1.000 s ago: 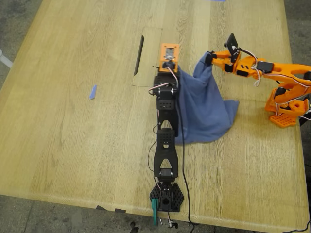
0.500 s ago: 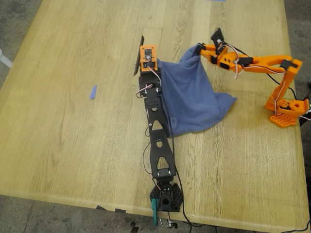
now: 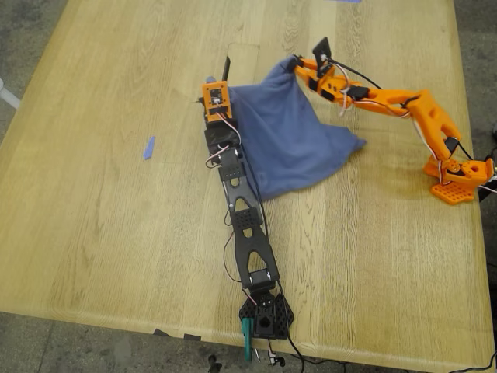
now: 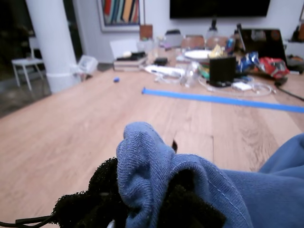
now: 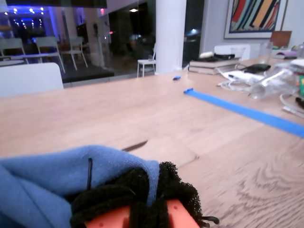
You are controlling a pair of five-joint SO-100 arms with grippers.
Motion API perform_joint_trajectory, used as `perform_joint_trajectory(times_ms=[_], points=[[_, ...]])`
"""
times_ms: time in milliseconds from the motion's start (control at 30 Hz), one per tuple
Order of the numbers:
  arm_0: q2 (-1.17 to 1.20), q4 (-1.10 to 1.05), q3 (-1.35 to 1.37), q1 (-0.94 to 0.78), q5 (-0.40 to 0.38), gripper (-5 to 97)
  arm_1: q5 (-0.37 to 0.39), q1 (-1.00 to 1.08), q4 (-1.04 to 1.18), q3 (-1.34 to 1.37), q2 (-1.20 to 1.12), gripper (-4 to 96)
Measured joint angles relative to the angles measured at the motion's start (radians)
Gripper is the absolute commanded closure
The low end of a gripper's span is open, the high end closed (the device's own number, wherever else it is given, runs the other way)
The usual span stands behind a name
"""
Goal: Fold a T-shirt
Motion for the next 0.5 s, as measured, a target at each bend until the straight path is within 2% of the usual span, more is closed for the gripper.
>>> perform_joint_trajectory(times_ms=[33,100,200,500], points=[[0.000,-0.006,0.000,0.000,0.000,92,0.000,0.003,0.049,-0.166,-0.126,91.4],[-0.002,-0.009,0.002,0.000,0.000,92,-0.005,0.003,0.100,-0.417,-0.222,91.4],[0.002,0.048,0.012,-0.003,-0.002,92,-0.005,0.008,0.155,-0.551,-0.233,91.4],[0.058,0.511,0.012,-0.006,-0.006,92,-0.006,0.011,0.474,-0.592,-0.167,91.4]])
